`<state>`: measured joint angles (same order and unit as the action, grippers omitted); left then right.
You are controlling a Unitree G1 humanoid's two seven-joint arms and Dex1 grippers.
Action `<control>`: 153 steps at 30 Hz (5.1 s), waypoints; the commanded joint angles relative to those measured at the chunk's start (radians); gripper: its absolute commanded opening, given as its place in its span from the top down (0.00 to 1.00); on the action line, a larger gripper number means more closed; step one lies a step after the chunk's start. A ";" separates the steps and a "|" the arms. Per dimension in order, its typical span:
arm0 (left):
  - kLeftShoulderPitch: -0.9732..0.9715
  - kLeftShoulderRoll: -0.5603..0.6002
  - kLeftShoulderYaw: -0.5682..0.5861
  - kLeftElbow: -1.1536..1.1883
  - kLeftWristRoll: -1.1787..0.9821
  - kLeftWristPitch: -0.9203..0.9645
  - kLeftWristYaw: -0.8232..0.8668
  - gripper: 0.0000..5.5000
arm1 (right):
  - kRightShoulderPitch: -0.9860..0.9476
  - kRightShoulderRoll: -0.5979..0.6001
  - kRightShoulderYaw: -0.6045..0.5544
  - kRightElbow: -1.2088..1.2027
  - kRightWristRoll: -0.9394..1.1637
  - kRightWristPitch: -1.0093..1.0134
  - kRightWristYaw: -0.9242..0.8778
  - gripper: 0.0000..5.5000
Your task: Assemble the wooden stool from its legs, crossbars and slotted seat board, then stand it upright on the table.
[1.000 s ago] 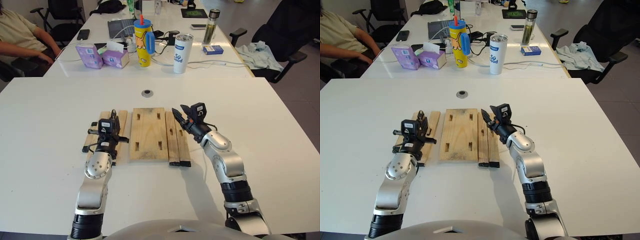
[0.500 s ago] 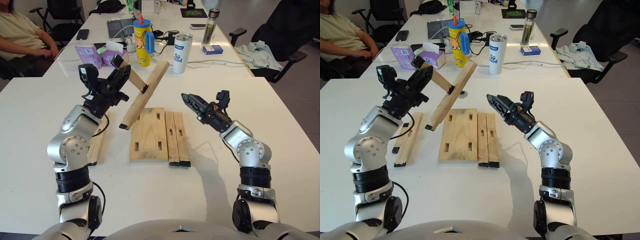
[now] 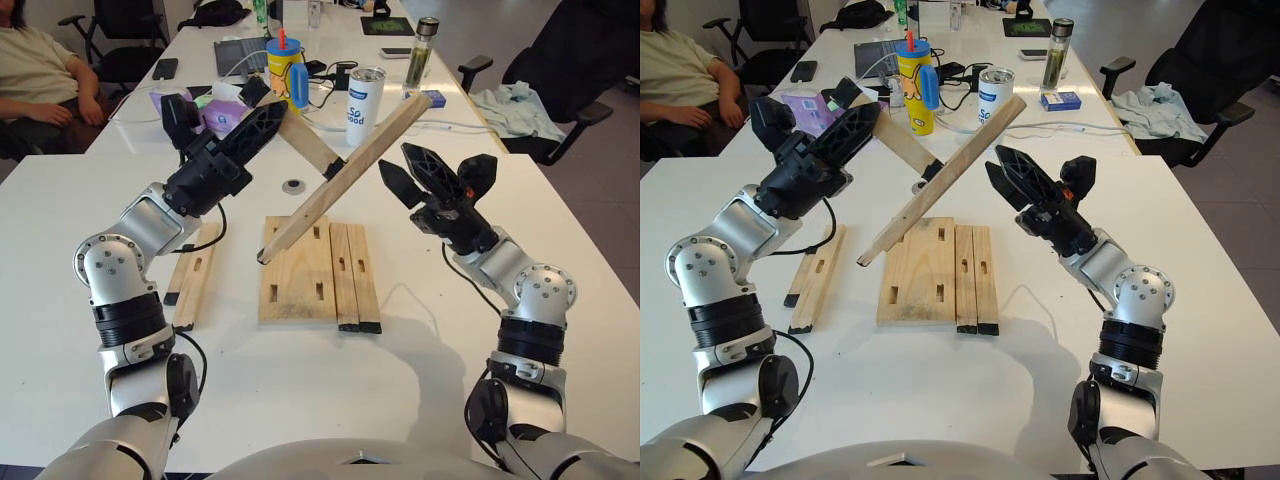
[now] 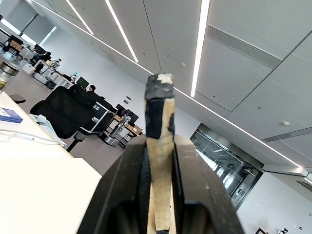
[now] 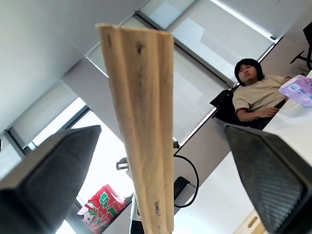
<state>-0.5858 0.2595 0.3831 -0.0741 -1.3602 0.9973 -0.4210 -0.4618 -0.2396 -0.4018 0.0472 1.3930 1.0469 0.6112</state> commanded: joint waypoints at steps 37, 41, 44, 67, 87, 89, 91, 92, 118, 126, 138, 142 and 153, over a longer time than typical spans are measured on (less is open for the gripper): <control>-0.098 0.167 0.124 0.122 -0.192 -0.129 0.081 0.50 | 0.073 -0.064 0.041 -0.103 0.082 -0.044 0.019 0.62; -0.028 0.219 0.112 0.157 -0.063 -0.160 0.020 0.39 | 0.092 -0.069 0.020 -0.122 -0.025 -0.155 -0.006 0.62; 0.078 0.233 0.050 0.108 0.059 -0.173 -0.048 0.32 | 0.096 -0.090 0.016 -0.125 -0.089 -0.208 0.018 0.62; 0.445 0.411 -0.568 -0.251 0.911 -0.567 -0.509 0.31 | -0.048 -0.202 0.031 0.119 -0.258 -0.285 0.282 0.62; 0.385 0.418 -0.788 0.062 1.356 -0.900 -0.580 0.31 | -0.081 -0.214 0.262 0.223 -0.566 -0.377 0.597 0.62; 0.374 0.421 -0.799 0.088 1.375 -0.918 -0.595 0.31 | -0.088 -0.209 0.271 0.253 -0.592 -0.395 0.615 0.62; 0.366 0.429 -0.814 0.117 1.402 -0.944 -0.607 0.31 | -0.106 -0.196 0.276 0.300 -0.624 -0.434 0.622 0.62; 0.363 0.435 -0.824 0.133 1.415 -0.954 -0.618 0.31 | -0.114 -0.191 0.286 0.321 -0.645 -0.454 0.634 0.62; 0.450 0.406 -0.942 0.343 1.486 -1.098 -0.610 0.31 | -0.031 -0.261 0.641 0.209 -1.020 -0.895 0.834 0.62; 0.473 0.362 -0.930 0.366 1.500 -1.016 -0.517 0.31 | -0.103 -0.227 0.579 0.217 -1.026 -0.955 0.716 0.49; 0.493 0.372 -0.891 0.475 1.516 -0.974 -0.392 0.31 | 0.045 -0.487 0.529 0.215 -1.268 -1.056 0.620 0.45; 0.495 0.380 -0.869 0.500 1.511 -0.972 -0.361 0.31 | 0.163 -0.406 0.405 0.153 -1.200 -0.860 0.382 0.45; 0.522 0.427 -0.854 0.449 1.489 -0.993 -0.386 0.31 | 0.431 0.125 0.397 -0.480 -0.974 -0.112 -0.293 0.45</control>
<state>-0.2077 0.5956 -0.4160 0.2513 0.0104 -0.1467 -0.7683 -0.0424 -0.1735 -0.0062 -0.3309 0.3793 0.8196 0.4061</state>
